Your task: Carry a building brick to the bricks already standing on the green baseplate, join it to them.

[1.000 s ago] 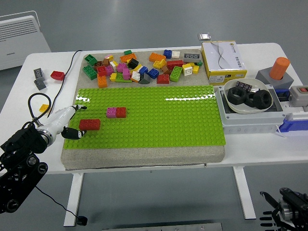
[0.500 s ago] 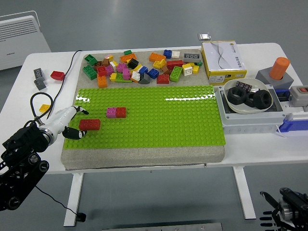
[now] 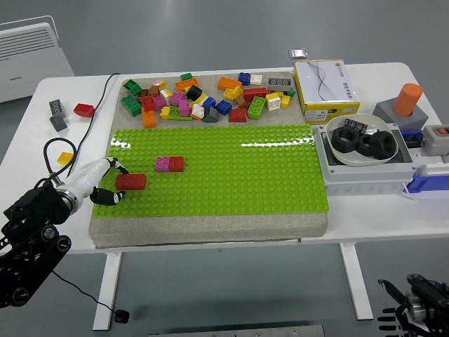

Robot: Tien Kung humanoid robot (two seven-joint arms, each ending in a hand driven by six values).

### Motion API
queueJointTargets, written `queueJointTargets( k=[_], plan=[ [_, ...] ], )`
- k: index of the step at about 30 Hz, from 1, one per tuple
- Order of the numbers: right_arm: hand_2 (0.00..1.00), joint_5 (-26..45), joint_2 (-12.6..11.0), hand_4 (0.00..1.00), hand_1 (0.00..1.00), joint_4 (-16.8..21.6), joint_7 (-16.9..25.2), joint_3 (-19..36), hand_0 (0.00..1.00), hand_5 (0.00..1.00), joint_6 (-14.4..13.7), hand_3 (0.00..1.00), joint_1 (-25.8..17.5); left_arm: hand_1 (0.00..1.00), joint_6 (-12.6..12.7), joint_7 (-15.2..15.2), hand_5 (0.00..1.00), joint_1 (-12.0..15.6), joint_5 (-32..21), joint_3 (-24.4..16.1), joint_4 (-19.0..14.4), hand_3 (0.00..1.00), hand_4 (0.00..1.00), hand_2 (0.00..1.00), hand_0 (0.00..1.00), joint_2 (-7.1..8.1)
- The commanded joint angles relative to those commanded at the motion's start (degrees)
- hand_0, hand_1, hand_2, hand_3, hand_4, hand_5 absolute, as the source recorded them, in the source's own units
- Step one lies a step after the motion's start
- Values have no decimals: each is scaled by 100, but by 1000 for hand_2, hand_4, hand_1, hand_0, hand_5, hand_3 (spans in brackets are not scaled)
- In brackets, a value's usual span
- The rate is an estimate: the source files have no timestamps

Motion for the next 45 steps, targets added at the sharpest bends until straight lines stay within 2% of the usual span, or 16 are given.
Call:
queueJointTargets(
  k=[2, 7, 8, 19, 20, 25, 26, 30, 31, 32, 37, 38, 39, 45],
  plan=[
    [615, -12, 4, 866, 526, 4, 0, 10, 541, 998, 0, 772, -3, 991, 6, -2, 10, 3, -6, 7, -1, 617, 619, 972, 998, 6],
    [615, -23, 10, 866, 526, 15, 0, 19, 541, 998, -2, 772, -4, 991, 18, -1, 10, 12, -22, 22, 5, 617, 619, 972, 998, 20],
    [616, -25, 11, 866, 526, 17, 0, 20, 541, 998, -3, 771, -4, 991, 21, -2, 2, 13, -23, 21, 4, 608, 583, 969, 998, 19],
    [614, -23, 11, 865, 524, 23, 0, 14, 541, 998, -8, 772, 12, 991, 49, -25, 5, -1, -43, -9, 10, 636, 596, 970, 998, 5],
    [614, -22, 11, 861, 523, 23, 0, 14, 540, 998, -8, 771, 13, 989, 58, -26, 2, -2, -48, -7, 14, 576, 546, 963, 998, 3],
    [614, -19, 16, 861, 523, 26, 0, 11, 540, 998, -10, 771, 20, 989, 190, -43, 2, -7, -107, 10, 54, 576, 546, 963, 998, -11],
    [614, -18, 16, 859, 523, 27, 0, 11, 541, 998, -11, 771, 22, 979, 220, -47, 2, -9, -119, 13, 62, 482, 538, 930, 998, -14],
    [614, -15, 15, 859, 523, 25, 0, 6, 541, 998, -11, 771, 24, 979, 292, -54, 2, -13, -170, 25, 75, 482, 538, 930, 998, -23],
    [614, -12, 14, 859, 523, 24, 0, 5, 541, 998, -11, 771, 24, 979, 309, -55, 2, -13, -197, 29, 78, 482, 538, 930, 998, -26],
    [614, -10, 14, 858, 523, 23, 0, 3, 541, 998, -12, 770, 24, 967, 324, -57, 2, -13, -231, 34, 80, 414, 715, 905, 998, -28],
    [614, -3, 11, 858, 523, 19, 0, -3, 541, 998, -13, 770, 27, 967, 418, -102, 2, -58, -589, 78, 123, 414, 715, 905, 998, -28],
    [614, -3, 11, 858, 523, 19, 0, -3, 541, 998, -13, 769, 28, 953, 434, -110, 2, -75, -653, 87, 140, 373, 633, 882, 998, -30],
    [614, -4, 11, 858, 523, 19, 0, -3, 541, 998, -13, 769, 29, 953, 453, -120, 2, -98, -725, 97, 162, 373, 633, 882, 998, -33],
    [614, -20, 10, 857, 523, 18, 0, 6, 541, 998, -2, 770, 49, 952, 528, -186, 2, -371, -1175, 199, 430, 365, 622, 874, 998, -92]
  ],
)
